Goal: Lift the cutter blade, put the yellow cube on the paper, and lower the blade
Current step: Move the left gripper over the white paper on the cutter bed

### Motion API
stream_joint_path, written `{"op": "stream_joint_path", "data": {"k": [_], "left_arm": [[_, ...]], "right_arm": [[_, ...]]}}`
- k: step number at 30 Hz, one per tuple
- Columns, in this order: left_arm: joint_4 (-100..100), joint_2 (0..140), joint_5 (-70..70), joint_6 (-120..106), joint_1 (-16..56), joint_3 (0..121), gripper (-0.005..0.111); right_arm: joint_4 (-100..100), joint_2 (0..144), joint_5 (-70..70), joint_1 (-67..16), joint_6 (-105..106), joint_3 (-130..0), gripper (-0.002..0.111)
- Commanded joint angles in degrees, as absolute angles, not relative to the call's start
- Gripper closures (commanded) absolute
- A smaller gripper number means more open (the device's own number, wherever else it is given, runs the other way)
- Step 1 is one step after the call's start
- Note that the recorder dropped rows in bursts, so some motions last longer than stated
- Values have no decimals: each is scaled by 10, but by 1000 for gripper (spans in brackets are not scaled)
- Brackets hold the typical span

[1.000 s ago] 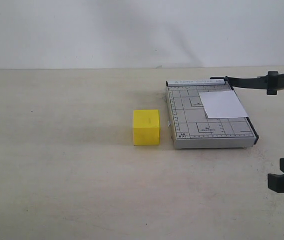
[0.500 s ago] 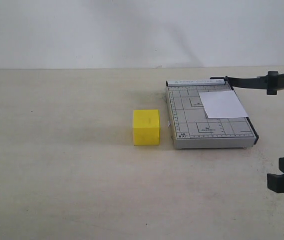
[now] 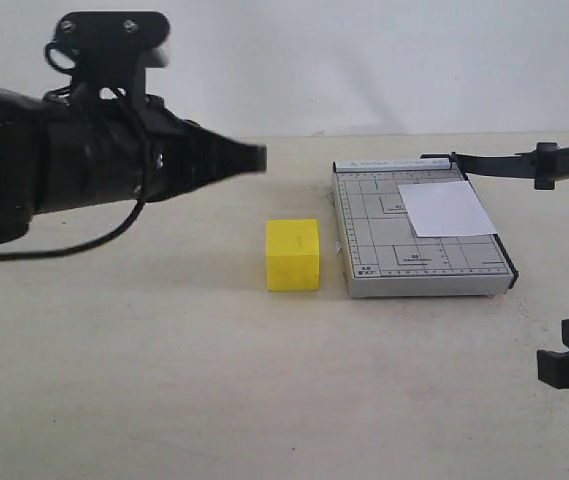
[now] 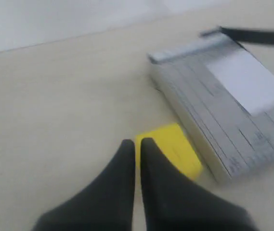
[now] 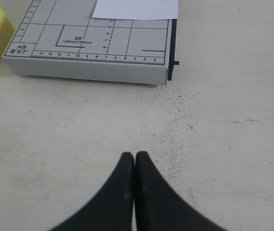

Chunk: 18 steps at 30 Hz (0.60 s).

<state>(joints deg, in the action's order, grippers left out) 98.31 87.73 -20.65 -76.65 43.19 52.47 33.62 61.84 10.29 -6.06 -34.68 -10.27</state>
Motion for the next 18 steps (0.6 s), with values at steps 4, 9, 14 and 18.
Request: {"op": "stream_joint_path", "data": {"k": [4,9,14,18], "left_arm": [[679,941,-275,-104,438,516,102],[94,940,-359,55,436,464,102],[-109,947,-105,101,481,518,102],[-133,984,19,94,499,615,102]], "right_arm": [[336,618,76,-59,-374,-103,108],[336,618,77,-59,-387,-103,108],[336,618,86,-59,-395,-103,108],[336,618,96,-59,-406,-103,108]]}}
